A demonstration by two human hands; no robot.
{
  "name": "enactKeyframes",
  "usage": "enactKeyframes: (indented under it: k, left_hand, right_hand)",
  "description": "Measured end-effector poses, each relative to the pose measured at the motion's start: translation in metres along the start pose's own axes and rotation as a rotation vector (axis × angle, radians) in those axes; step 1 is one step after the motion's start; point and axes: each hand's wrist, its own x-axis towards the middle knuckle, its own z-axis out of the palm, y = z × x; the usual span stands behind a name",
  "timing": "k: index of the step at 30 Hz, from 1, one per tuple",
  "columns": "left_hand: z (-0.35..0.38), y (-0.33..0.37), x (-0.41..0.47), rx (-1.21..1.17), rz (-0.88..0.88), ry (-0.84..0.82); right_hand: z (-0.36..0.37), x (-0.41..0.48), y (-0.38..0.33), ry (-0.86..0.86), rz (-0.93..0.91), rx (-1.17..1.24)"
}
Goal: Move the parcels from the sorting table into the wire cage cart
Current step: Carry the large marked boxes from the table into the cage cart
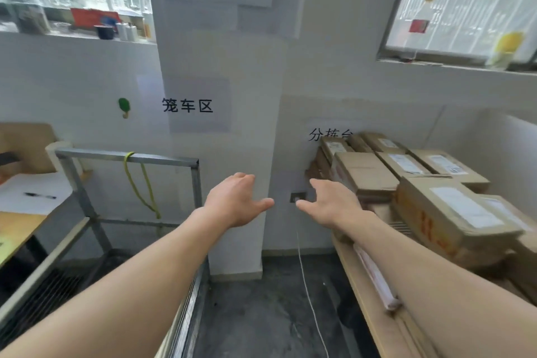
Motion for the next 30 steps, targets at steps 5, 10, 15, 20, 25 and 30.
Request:
enactKeyframes:
  k: [5, 10, 15, 20, 25, 30]
  left_hand:
    - [0.015, 0.038, -0.005, -0.02, 0.134, -0.055]
    - [0.029, 0.082, -0.008, -0.043, 0.279, -0.093]
    - [0.043, 0.131, -0.014, -0.067, 0.403, -0.125]
    - [0.065, 0.179, -0.025, -0.081, 0.487, -0.166]
    - [0.092, 0.229, -0.042, -0.084, 0.551, -0.222]
    - [0.122, 0.278, -0.066, -0.069, 0.568, -0.273]
  right_hand:
    - [-0.008, -0.047, 0.034, 0.02, 0.137, -0.011]
    - [-0.017, -0.089, 0.071, 0.055, 0.249, -0.005]
    - [-0.023, -0.124, 0.112, 0.095, 0.372, -0.005]
    - [-0.024, -0.164, 0.154, 0.105, 0.482, -0.004]
    - [-0.02, -0.207, 0.203, 0.067, 0.569, 0.007]
    - [-0.009, -0.248, 0.262, 0.045, 0.651, 0.032]
